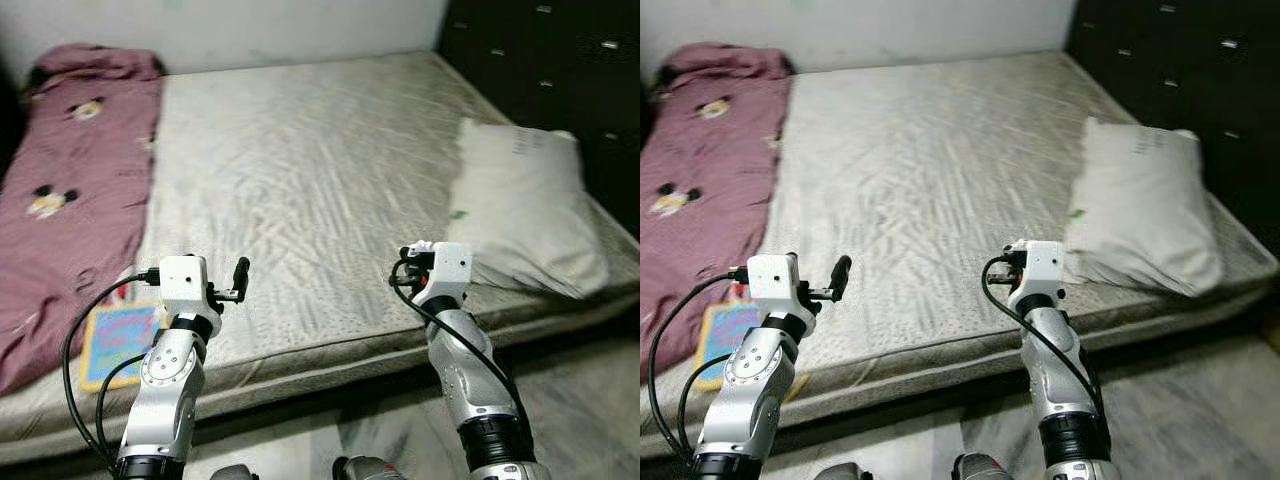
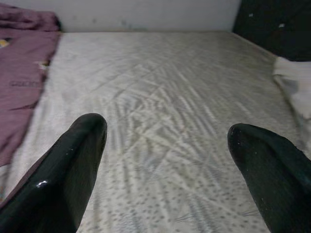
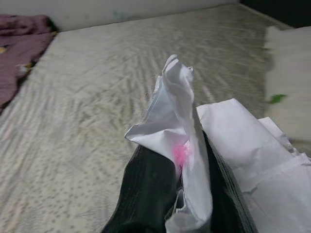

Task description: Clean up the room

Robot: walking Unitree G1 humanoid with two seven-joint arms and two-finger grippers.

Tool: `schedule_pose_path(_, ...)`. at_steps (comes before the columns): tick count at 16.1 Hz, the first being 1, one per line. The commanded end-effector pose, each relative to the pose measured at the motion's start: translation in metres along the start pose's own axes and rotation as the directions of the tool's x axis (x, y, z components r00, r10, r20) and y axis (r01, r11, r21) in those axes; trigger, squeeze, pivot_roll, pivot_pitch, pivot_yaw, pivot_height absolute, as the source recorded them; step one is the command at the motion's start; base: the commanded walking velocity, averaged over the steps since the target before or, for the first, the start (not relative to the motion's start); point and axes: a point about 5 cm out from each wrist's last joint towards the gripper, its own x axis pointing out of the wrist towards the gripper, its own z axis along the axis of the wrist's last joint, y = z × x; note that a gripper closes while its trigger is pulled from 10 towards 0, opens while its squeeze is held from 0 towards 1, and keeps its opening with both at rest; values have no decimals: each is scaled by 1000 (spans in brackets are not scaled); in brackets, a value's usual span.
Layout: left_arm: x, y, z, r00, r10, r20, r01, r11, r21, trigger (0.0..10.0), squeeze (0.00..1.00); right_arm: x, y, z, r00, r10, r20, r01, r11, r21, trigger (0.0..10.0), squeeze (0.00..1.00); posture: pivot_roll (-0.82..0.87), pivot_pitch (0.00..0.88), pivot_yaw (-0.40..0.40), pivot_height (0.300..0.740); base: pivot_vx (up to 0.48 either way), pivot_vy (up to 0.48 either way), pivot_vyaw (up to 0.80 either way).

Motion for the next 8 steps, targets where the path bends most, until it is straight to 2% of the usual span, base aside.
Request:
schedule_pose_path(1, 2, 0, 6, 1000, -10, 17, 9, 1000, 7, 10000, 0, 3, 3, 6, 1000, 16, 19, -16, 1000, 1, 10000, 0, -59, 9, 8, 740, 0, 0, -800)
schedule_pose_path(2, 2, 0, 6, 1000, -9, 17, 9, 1000, 3, 10000, 0, 3, 3, 7, 1000, 17, 20, -17, 1000, 1, 10000, 0, -60, 8, 8, 740, 0, 0, -481)
schedule_pose_path(4, 3, 0, 7, 1000, -8, 22, 8, 1000, -5, 10000, 0, 4, 3, 8, 1000, 17, 23, -17, 1000, 0, 10000, 0, -58, 3, 8, 740, 0, 0, 0)
schedule_pose_path(8, 6, 0, 8, 1000, -14, 22, 14, 1000, -14, 10000, 0, 7, 4, 9, 1000, 20, 23, -20, 1000, -1, 10000, 0, -60, 0, 11, 740, 0, 456, 0)
